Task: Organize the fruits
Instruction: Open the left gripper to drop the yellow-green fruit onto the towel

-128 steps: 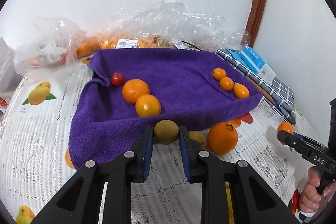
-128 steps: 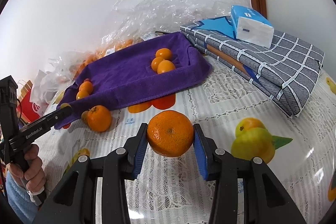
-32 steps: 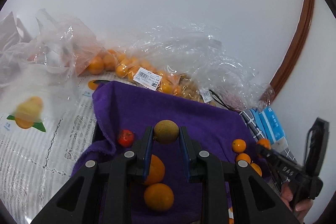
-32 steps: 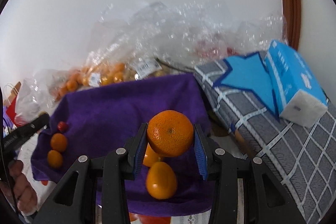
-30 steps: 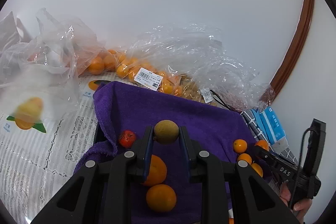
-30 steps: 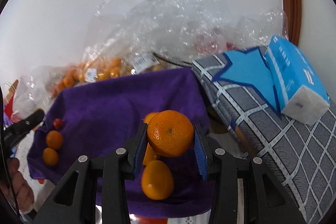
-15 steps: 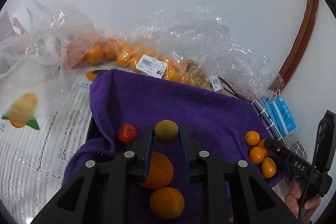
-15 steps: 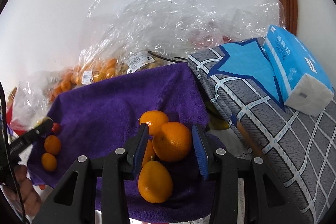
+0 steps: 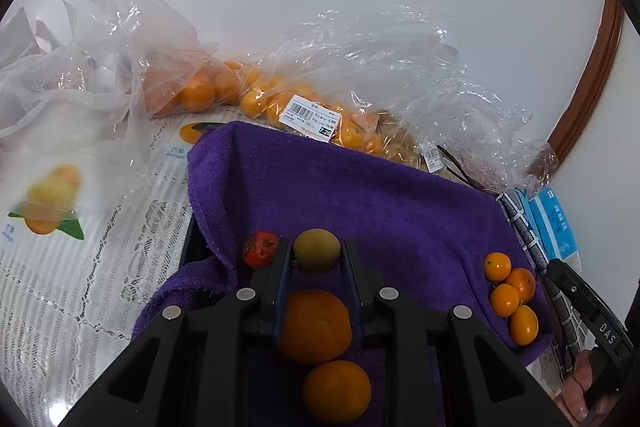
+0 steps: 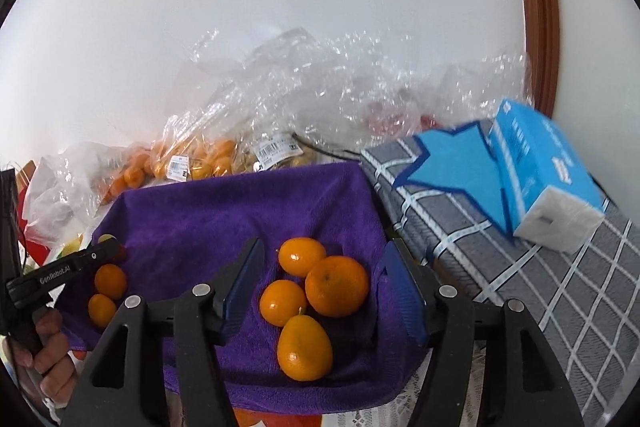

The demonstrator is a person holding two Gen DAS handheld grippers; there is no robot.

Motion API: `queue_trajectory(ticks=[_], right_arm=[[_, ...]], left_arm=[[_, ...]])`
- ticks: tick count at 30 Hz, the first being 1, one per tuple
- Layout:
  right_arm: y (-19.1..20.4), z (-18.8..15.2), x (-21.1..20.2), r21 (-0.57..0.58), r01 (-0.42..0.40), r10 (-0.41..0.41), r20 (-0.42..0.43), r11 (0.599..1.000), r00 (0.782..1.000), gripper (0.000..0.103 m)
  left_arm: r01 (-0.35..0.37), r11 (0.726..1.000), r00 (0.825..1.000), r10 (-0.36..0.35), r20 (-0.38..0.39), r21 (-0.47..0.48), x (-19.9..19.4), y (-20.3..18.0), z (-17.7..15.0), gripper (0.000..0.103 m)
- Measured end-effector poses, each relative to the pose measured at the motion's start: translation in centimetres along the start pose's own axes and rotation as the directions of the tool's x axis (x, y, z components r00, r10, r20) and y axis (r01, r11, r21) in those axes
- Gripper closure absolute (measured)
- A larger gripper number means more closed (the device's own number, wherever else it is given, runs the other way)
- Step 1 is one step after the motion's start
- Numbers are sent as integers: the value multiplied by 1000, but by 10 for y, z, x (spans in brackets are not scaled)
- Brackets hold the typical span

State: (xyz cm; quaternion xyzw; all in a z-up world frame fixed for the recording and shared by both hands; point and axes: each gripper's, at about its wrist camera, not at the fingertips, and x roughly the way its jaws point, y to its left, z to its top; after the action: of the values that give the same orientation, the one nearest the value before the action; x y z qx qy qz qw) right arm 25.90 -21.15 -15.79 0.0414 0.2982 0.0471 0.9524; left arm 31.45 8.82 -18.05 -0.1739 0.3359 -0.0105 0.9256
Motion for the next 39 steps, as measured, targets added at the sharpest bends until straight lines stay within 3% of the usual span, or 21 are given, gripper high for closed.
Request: queue_trajectory(ticks=[5,10,15,18,21,26,29,39], right_arm=[[-1,2,-11,-9,-28,28,-28,1000,999,40],[7,-8,-41,-27,11,-12,-63,1000,998,40],[34,-28,-71,-60,-18,13,-86,998,996,40],[52,-42,-78,-57,-79,72,-120,995,990,40],[73,-56,-79,-93,-134,119,-152,987,981,40],[99,-82,-68,-147,-190,161,-193,971,968,40],[106,-93,-58,-156,-209,170,-229,965,958,41],[118,-99,-33,-161,-218,165,-290,963,943,45]], left_arm=[[-14,999,1000,14,-4,29,0,-4,-1,79],[-12,999,1000,12,11,42,-4,-6,-1,68],[-29,998,999,27,41,47,-19,-5,-2,65],[-61,996,997,58,58,59,-44,-5,2,65],[-51,990,998,48,28,131,-70,-7,-2,65],[-100,966,993,83,81,239,-116,8,-40,57],[-96,968,993,75,96,232,-121,21,-56,57],[-61,974,998,52,46,219,-113,28,-59,57]])
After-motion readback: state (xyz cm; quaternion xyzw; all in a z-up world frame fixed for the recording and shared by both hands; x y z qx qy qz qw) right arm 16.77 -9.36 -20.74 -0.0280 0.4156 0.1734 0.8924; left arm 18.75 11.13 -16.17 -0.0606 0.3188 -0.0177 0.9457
